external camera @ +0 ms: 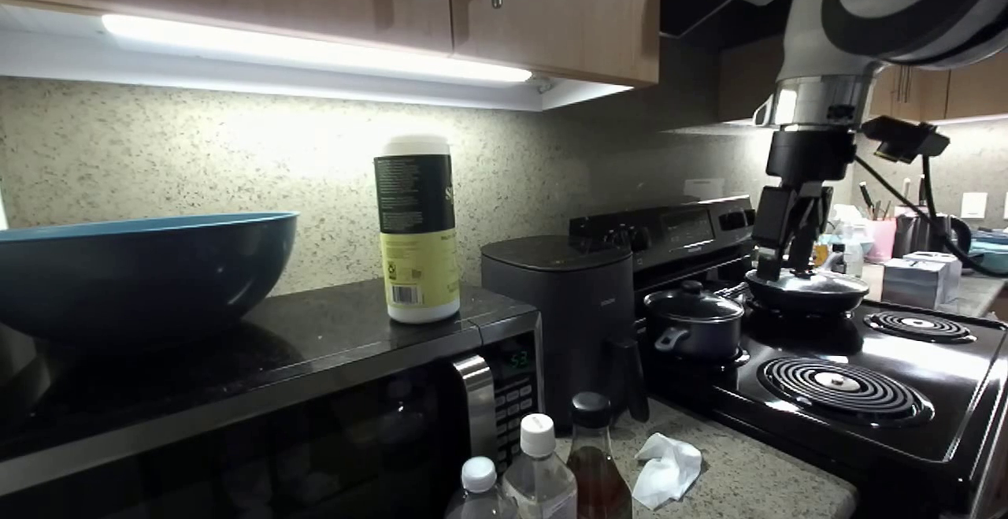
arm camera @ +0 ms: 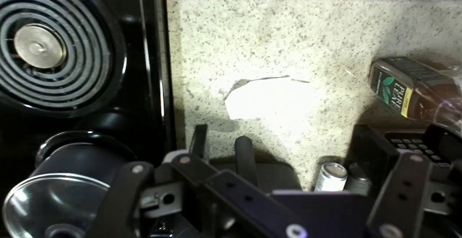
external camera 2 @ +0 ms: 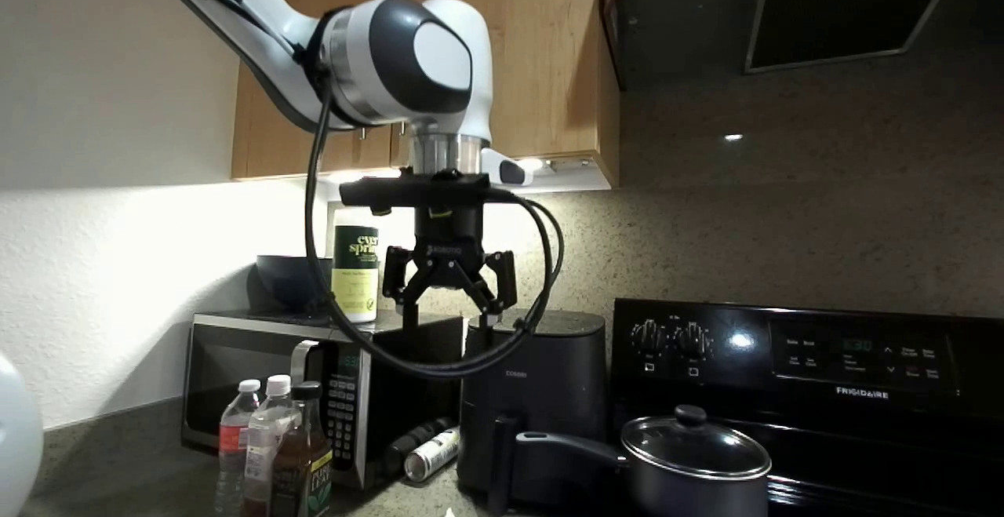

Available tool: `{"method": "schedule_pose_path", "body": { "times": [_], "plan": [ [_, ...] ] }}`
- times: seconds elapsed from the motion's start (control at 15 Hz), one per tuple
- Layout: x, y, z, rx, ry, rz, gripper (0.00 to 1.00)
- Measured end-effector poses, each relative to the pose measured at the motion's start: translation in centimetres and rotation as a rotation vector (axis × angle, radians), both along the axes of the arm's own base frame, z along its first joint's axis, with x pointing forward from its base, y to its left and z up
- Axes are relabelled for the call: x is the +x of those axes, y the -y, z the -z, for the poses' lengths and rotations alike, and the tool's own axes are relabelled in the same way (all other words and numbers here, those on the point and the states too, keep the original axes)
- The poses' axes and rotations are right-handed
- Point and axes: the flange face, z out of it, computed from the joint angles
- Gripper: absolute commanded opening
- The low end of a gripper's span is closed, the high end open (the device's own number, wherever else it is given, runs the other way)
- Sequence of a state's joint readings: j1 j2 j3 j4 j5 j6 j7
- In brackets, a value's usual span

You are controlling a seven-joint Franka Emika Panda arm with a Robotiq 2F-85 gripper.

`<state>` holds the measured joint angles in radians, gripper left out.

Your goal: Pick up the white paper, wipe on top of the air fryer and put the paper back on the countertop.

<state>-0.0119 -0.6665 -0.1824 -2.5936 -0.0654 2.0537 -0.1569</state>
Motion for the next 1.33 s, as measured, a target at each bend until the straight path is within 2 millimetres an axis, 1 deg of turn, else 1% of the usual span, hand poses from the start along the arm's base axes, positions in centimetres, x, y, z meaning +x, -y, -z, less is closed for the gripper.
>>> {"method": "schedule_pose_path", "body": {
  "times": [0.2,0.33,0.47,0.8,0.93,1.07,1.33],
  "plan": [
    [1.8,-1.8,3.1,0.000,-0.048,-0.032,1.00],
    [2.7,-2.3,4.8,-0.009,-0.088,-0.043,1.00],
    [3.1,-2.3,5.4,-0.011,-0.103,-0.044,1.00],
    [3.4,-2.2,5.2,-0.012,-0.100,-0.043,1.00],
    [3.9,-2.2,6.2,-0.013,-0.104,-0.041,1.00],
    [5.0,-2.2,8.5,-0.020,-0.111,-0.040,1.00],
    [7.3,-2.6,14.7,-0.035,-0.192,-0.056,1.00]
  ]
}}
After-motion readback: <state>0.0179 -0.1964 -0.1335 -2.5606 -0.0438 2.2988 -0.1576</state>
